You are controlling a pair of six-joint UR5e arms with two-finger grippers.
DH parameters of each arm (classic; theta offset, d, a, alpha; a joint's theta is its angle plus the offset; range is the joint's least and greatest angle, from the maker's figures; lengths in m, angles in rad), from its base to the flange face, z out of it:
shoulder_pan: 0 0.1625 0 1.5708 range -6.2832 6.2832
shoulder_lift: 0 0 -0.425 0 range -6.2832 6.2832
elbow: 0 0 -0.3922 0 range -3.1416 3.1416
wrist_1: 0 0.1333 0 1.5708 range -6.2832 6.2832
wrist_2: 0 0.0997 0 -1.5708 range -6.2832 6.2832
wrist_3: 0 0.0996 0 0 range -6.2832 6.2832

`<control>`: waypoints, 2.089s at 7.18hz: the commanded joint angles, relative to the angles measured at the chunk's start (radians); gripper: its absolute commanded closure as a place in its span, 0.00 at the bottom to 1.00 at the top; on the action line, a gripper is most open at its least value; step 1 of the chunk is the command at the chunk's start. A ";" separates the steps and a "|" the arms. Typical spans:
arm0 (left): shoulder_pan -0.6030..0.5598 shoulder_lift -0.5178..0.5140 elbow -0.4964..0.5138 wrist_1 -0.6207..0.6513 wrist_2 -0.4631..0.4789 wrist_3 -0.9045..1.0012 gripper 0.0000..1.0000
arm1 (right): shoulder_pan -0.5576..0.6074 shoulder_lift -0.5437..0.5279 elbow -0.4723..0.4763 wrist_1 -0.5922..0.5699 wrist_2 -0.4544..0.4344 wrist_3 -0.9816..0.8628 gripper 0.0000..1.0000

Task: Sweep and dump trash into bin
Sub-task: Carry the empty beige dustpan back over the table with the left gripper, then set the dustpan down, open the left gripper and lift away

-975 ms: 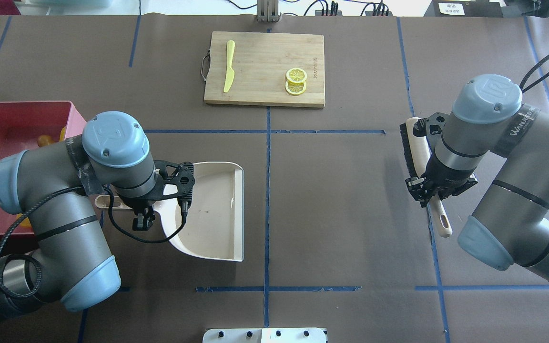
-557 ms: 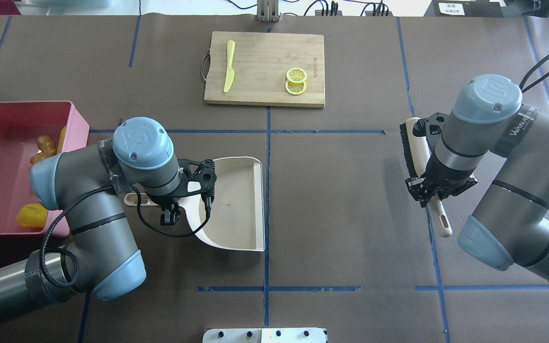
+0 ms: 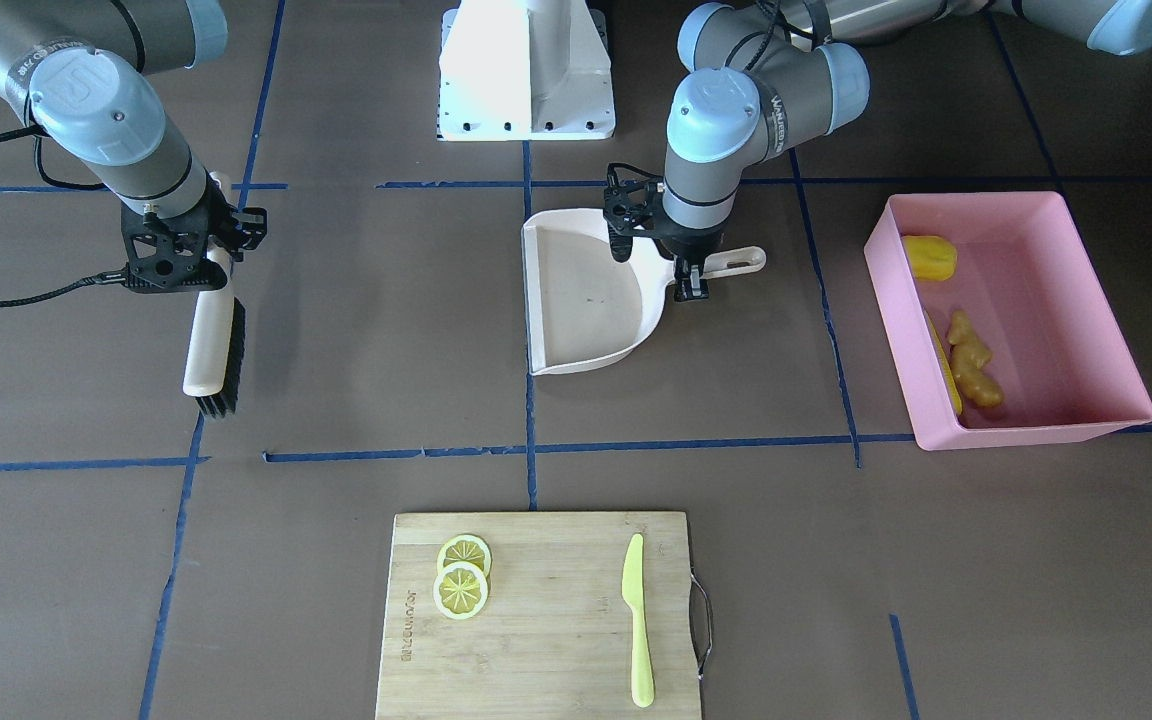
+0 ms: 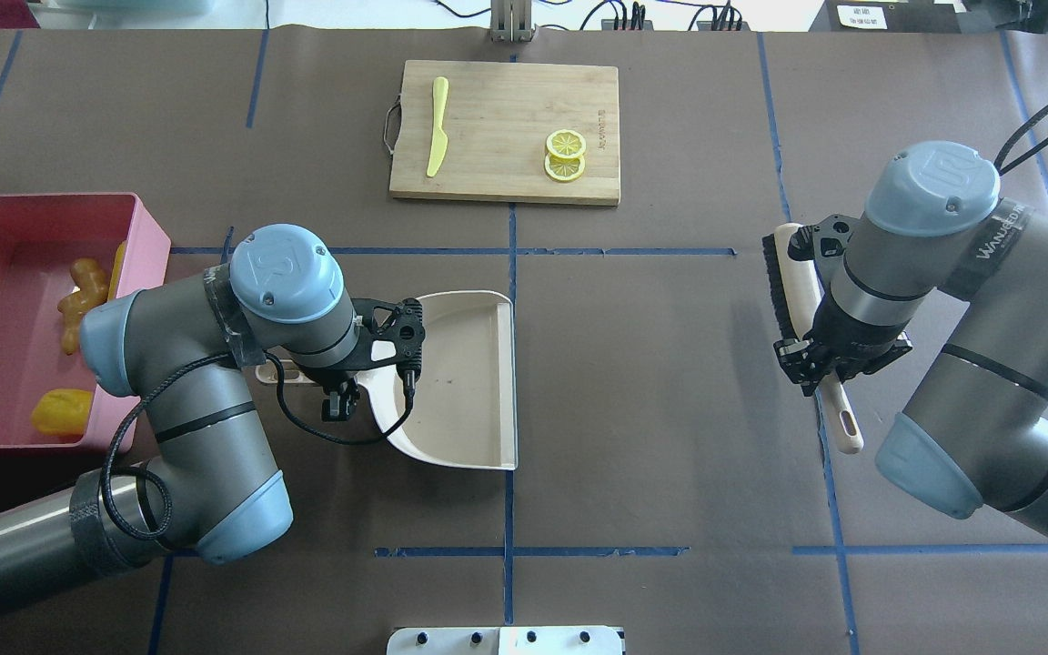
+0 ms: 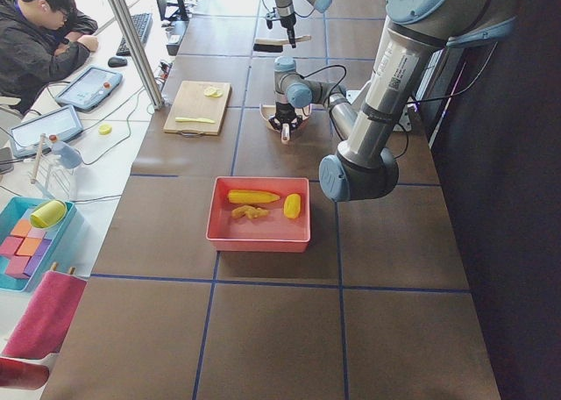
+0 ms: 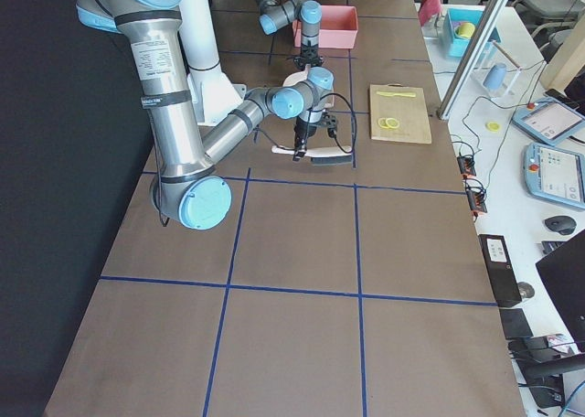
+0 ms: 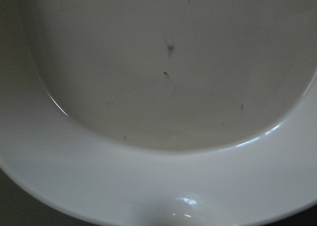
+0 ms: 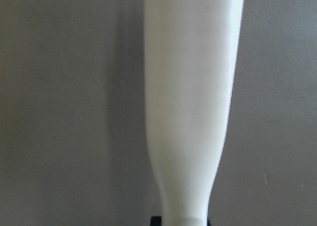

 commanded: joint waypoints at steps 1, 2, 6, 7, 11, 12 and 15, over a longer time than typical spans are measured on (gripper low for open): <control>-0.002 0.005 0.034 -0.102 0.001 0.000 0.13 | 0.000 -0.001 0.001 0.000 0.000 0.000 0.98; -0.008 0.005 0.024 -0.101 0.003 -0.001 0.07 | 0.000 -0.001 0.001 0.000 0.000 0.000 0.98; -0.074 0.037 -0.137 0.041 -0.008 0.009 0.01 | 0.000 -0.001 0.001 0.000 -0.003 0.000 0.98; -0.080 0.042 -0.236 0.145 -0.007 0.008 0.01 | 0.000 -0.003 0.000 0.001 -0.003 -0.002 0.98; -0.214 0.157 -0.328 0.198 -0.010 -0.187 0.00 | -0.002 -0.003 -0.003 0.001 -0.005 -0.003 0.98; -0.251 0.192 -0.328 0.196 -0.022 -0.333 0.00 | -0.002 -0.004 -0.003 0.001 -0.005 -0.003 0.98; -0.404 0.342 -0.337 0.186 -0.051 -0.521 0.00 | -0.003 -0.001 -0.003 0.001 -0.005 0.000 0.97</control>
